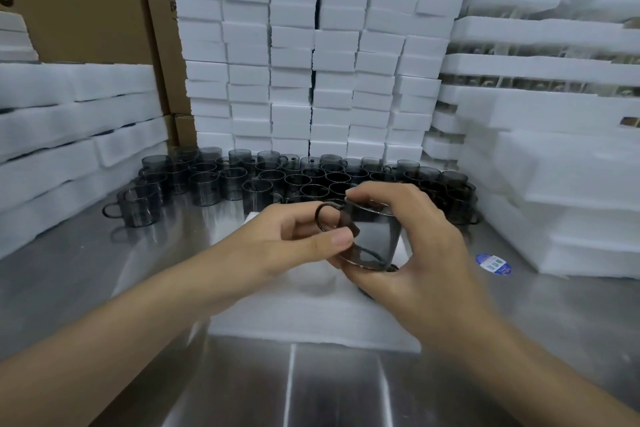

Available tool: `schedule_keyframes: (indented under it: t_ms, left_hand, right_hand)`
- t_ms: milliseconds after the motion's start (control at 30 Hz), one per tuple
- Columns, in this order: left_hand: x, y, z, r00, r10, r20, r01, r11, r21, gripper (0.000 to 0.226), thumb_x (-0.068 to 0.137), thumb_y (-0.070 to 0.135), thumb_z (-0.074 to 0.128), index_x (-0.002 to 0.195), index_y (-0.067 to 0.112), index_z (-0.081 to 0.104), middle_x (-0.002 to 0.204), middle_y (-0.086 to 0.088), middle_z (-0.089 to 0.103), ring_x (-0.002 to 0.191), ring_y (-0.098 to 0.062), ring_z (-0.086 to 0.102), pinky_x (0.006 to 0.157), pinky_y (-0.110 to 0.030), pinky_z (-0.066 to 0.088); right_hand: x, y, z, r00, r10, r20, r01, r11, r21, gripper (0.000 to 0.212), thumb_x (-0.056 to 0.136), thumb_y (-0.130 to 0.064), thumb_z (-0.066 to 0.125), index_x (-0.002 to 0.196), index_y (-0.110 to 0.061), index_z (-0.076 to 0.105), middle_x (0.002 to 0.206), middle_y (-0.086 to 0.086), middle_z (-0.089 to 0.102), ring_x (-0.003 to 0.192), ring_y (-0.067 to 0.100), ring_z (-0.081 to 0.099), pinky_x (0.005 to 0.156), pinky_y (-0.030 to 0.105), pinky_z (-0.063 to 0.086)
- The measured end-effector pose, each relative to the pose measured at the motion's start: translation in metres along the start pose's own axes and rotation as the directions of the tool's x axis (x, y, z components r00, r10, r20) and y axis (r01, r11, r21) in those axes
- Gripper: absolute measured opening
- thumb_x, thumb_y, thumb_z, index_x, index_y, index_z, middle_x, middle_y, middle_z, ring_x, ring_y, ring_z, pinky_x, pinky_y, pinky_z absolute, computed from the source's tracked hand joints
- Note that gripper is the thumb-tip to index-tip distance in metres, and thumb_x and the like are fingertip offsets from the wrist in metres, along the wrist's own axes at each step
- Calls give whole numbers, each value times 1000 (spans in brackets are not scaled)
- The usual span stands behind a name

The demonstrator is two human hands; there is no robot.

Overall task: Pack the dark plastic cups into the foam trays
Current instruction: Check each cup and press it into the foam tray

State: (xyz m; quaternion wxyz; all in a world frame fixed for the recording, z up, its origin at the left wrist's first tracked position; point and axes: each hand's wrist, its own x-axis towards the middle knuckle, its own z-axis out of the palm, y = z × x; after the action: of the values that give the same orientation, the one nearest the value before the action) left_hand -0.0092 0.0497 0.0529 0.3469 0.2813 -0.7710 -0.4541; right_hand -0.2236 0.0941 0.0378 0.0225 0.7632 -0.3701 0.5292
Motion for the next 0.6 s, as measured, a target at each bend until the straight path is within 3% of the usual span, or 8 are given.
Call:
schedule_keyframes:
  t_ms: [33,133,267,433,533,600]
  left_hand:
    - [1,-2,-2,1000,-8,1,8,1000,12,41,95,52,72,116,17,77,109,5,80,96,-1,72,81,-12,49]
    - [2,-7,-10,999,-40,30,40,999,-11,51,93,68,62,123,29,78,121,2,80,104,-4,71,85,-35,40]
    - [4,-7,-12,998,-63,30,66,992,-108,53,101,64,55,134,27,72,129,-5,76,109,-13,71,86,-41,37]
    - [5,-8,-4,990,-99,-96,91,993,-80,43,96,66,56,122,38,75,124,0,78,106,-17,76,83,-36,42]
    - [6,-4,0,976,-110,-190,91,990,-104,41,99,60,54,123,35,75,122,-2,78,105,-16,76,78,-30,49]
    - [9,1,3,975,-132,-179,122,990,-68,38,105,54,48,121,34,76,118,-1,80,107,-17,75,75,-26,53]
  right_hand:
    - [0,1,-1,1000,6,-3,-6,1000,27,57,82,-34,87,132,-33,60,123,-21,65,121,13,64,99,44,52]
    - [1,5,-3,1000,25,-11,-24,996,83,69,79,-27,90,139,-32,57,126,-17,67,125,14,64,103,27,50]
    - [1,8,-4,997,-31,-72,32,999,17,74,76,-11,92,140,-25,58,126,-13,65,120,10,63,99,14,44]
    - [4,11,-9,998,-26,-64,22,998,-61,68,77,-12,91,137,-24,63,123,-11,61,119,9,60,97,16,43]
    - [2,8,-8,999,18,-30,-22,990,-136,65,74,-22,80,137,-27,64,120,-12,56,116,10,57,96,25,47]
    - [1,7,-7,1000,30,6,-28,970,-243,64,72,-26,74,135,-30,65,117,-13,51,110,12,53,91,31,50]
